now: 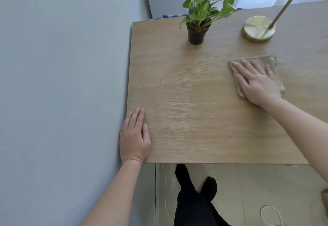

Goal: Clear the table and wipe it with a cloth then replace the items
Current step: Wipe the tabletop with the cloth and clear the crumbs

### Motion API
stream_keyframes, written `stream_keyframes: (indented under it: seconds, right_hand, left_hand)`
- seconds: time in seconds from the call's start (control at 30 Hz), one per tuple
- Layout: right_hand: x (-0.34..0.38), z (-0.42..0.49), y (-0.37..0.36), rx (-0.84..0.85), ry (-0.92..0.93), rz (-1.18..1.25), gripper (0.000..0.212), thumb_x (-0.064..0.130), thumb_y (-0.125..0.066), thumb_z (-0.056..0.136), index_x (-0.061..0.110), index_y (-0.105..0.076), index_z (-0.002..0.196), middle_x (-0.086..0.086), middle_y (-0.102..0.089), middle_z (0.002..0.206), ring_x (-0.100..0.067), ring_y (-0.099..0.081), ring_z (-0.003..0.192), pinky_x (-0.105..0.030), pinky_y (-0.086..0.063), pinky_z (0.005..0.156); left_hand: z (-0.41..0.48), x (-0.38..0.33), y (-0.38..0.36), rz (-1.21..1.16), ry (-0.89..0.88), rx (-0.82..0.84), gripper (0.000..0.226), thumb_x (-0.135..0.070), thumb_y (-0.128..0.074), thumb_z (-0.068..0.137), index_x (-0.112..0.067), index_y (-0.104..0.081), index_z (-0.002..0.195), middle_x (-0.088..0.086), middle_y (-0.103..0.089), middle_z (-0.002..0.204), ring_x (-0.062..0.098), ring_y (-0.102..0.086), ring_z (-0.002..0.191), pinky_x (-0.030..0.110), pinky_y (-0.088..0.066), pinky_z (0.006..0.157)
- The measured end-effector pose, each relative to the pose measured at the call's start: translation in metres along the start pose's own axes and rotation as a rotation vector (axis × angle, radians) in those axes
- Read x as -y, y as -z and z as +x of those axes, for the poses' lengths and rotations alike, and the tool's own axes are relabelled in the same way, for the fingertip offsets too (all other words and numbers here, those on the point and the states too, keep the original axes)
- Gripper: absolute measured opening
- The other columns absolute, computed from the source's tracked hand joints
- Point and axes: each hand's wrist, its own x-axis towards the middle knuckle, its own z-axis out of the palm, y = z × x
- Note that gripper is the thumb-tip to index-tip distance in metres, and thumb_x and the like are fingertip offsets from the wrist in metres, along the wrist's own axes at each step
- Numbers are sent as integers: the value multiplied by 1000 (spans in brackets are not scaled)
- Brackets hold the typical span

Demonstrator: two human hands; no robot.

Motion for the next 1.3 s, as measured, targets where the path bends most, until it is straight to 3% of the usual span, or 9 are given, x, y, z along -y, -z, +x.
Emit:
stream_keyframes:
  seconds: [0.17,0.27,0.37,0.47,0.6,0.8,0.93,1.07,1.3]
  right_hand:
    - [28,53,4,-64,-301,79,62,58,-12,107,48,-10,167,13,-2,178,-17,3,164,-53,10,130]
    - [68,45,-14,-13,-55,53,59,58,-14,109,50,-10,167,16,-3,177,-15,2,164,-51,11,130]
    - [46,8,-17,31,124,-4,55,62,-15,110,55,-14,164,21,-10,175,-8,0,163,-47,10,131]
    - [18,7,-3,3,-24,-8,57,65,-13,108,56,-13,164,22,-10,175,-8,-1,163,-47,7,132]
    - [71,50,-11,-55,-282,66,61,55,-11,108,46,-4,168,12,2,178,-19,6,164,-55,11,130]
    - [121,15,-42,60,184,23,58,60,-11,110,50,-12,166,17,-6,177,-14,3,164,-52,11,130]
    - [63,10,-23,-10,21,-4,57,61,-12,109,52,-15,165,19,-10,176,-11,-1,164,-50,8,131]
    - [100,53,-22,-19,-182,64,61,55,-12,108,46,-12,168,13,-2,178,-19,6,164,-55,12,129]
    - [174,-18,-61,100,228,89,54,55,-13,112,51,-16,166,17,-10,176,-16,0,164,-52,10,130]
  left_hand:
    - [1,-1,0,14,15,18,57,-30,-41,107,-28,-43,164,-9,-41,169,18,-32,159,41,-29,129]
    - [0,0,2,12,4,11,57,-29,-41,106,-27,-44,163,-8,-43,168,20,-34,158,43,-32,128]
    - [0,-1,1,11,2,6,57,-29,-42,106,-26,-45,163,-6,-43,168,20,-34,158,44,-32,128]
    - [2,-2,1,9,0,0,57,-28,-43,106,-26,-45,163,-6,-43,168,20,-34,159,43,-31,128]
    - [1,-1,1,14,9,7,57,-28,-43,107,-27,-44,163,-7,-42,169,20,-33,159,43,-30,129]
    - [-2,0,1,13,4,2,57,-28,-42,106,-26,-45,163,-6,-43,168,20,-34,159,44,-32,128]
    - [4,-3,1,6,-4,-3,57,-27,-43,106,-25,-45,163,-5,-44,168,20,-34,159,45,-32,128]
    - [1,-2,1,16,5,10,57,-28,-43,106,-26,-45,163,-6,-43,168,20,-34,159,43,-32,128]
    - [-1,3,2,24,3,14,57,-28,-42,106,-25,-44,163,-6,-43,169,21,-34,159,45,-33,127]
